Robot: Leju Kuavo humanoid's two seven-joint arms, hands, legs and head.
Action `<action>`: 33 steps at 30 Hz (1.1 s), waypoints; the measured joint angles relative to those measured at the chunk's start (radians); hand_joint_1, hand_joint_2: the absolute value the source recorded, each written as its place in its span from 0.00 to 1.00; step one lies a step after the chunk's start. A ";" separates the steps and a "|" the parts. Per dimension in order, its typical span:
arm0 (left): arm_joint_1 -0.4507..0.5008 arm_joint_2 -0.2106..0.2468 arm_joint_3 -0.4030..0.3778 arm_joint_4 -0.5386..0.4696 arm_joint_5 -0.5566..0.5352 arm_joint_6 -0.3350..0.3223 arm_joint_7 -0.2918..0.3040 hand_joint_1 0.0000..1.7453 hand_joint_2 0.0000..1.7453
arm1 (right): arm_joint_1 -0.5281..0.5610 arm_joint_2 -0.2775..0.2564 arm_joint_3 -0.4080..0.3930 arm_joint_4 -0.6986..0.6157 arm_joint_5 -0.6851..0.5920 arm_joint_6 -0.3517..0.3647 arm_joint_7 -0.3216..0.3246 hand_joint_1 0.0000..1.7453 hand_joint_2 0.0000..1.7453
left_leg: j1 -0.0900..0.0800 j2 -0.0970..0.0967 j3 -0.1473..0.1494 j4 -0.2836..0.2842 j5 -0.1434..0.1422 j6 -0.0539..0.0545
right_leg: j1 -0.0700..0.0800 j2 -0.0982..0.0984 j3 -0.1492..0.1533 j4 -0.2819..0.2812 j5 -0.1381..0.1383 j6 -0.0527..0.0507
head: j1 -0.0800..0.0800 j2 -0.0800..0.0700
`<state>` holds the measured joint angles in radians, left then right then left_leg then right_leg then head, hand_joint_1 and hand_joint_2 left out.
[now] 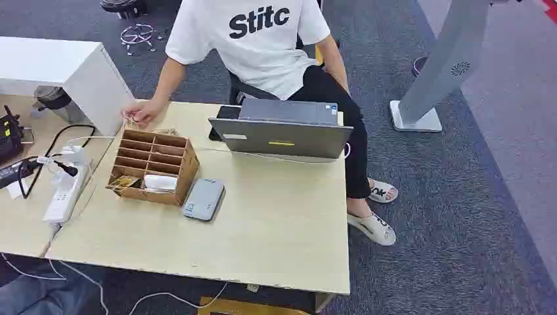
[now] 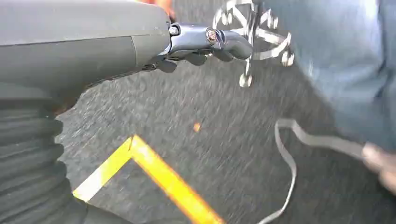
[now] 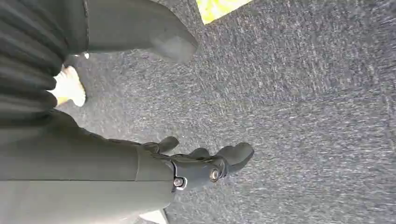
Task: Pass the card to the sensor for recognition and then transmit it.
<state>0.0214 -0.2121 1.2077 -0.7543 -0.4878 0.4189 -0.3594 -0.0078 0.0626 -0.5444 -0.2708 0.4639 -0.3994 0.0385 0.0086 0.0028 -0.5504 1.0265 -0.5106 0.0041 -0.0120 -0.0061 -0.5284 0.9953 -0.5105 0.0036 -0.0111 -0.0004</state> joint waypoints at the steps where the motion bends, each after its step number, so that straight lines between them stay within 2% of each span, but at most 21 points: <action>1: 0.009 -0.006 -0.002 -0.030 0.019 0.012 -0.002 0.00 1.00 | -0.001 0.002 -0.008 0.001 0.005 -0.004 0.000 0.00 1.00 | 0.000 0.000 0.000 0.000 0.000 0.000 | 0.000 0.000 0.000 0.000 0.000 0.000 | 0.000 0.000; 7: 0.061 -0.036 -0.048 -0.192 0.120 0.076 -0.044 0.00 1.00 | -0.007 0.012 -0.045 0.006 0.037 -0.016 0.000 0.00 1.00 | 0.000 0.000 0.000 0.000 0.000 0.000 | 0.000 0.000 0.000 0.000 0.000 0.000 | 0.000 0.000; 14: 0.122 -0.066 -0.130 -0.397 0.250 0.145 -0.133 0.00 1.00 | -0.010 0.024 -0.085 0.013 0.079 -0.028 0.009 0.00 1.00 | 0.000 0.000 0.000 0.000 0.000 0.000 | 0.000 0.000 0.000 0.000 0.000 0.000 | 0.000 0.000; 16: 0.138 -0.070 -0.152 -0.449 0.278 0.157 -0.152 0.00 1.00 | -0.010 0.027 -0.093 0.013 0.090 -0.030 0.011 0.00 1.00 | 0.000 0.000 0.000 0.000 0.000 0.000 | 0.000 0.000 0.000 0.000 0.000 0.000 | 0.000 0.000; 18: 0.140 -0.070 -0.155 -0.460 0.288 0.164 -0.158 0.00 1.00 | -0.011 0.027 -0.093 0.013 0.092 -0.030 0.012 0.00 1.00 | 0.000 0.000 0.000 0.000 0.000 0.000 | 0.000 0.000 0.000 0.000 0.000 0.000 | -0.002 0.000; 23: 0.188 -0.080 -0.218 -0.608 0.338 0.186 -0.197 0.00 1.00 | -0.012 0.032 -0.110 0.014 0.114 -0.030 0.021 0.00 1.00 | 0.000 0.000 0.000 0.000 0.000 0.000 | 0.000 0.000 0.000 0.000 0.000 0.000 | -0.001 0.000; 28: 0.228 -0.085 -0.316 -0.761 0.355 0.198 -0.225 0.00 1.00 | -0.013 0.038 -0.124 0.014 0.134 -0.030 0.028 0.00 1.00 | 0.000 0.000 0.001 0.000 0.000 0.000 | 0.000 0.001 0.000 0.000 0.000 0.000 | -0.002 0.000; 33: 0.251 -0.076 -0.447 -0.896 0.331 0.207 -0.243 0.00 1.00 | -0.015 0.041 -0.132 0.014 0.158 -0.026 0.034 0.00 1.00 | 0.000 0.000 0.001 0.000 0.000 0.000 | 0.000 0.001 0.000 0.000 0.000 0.000 | -0.001 0.000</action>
<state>0.2722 -0.2880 0.7609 -1.6504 -0.1572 0.6264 -0.6024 -0.0232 0.1038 -0.6764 -0.2564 0.6214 -0.4257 0.0721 0.0089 0.0031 -0.5492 1.0267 -0.5105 0.0040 -0.0115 -0.0054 -0.5284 0.9952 -0.5102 0.0034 -0.0122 -0.0004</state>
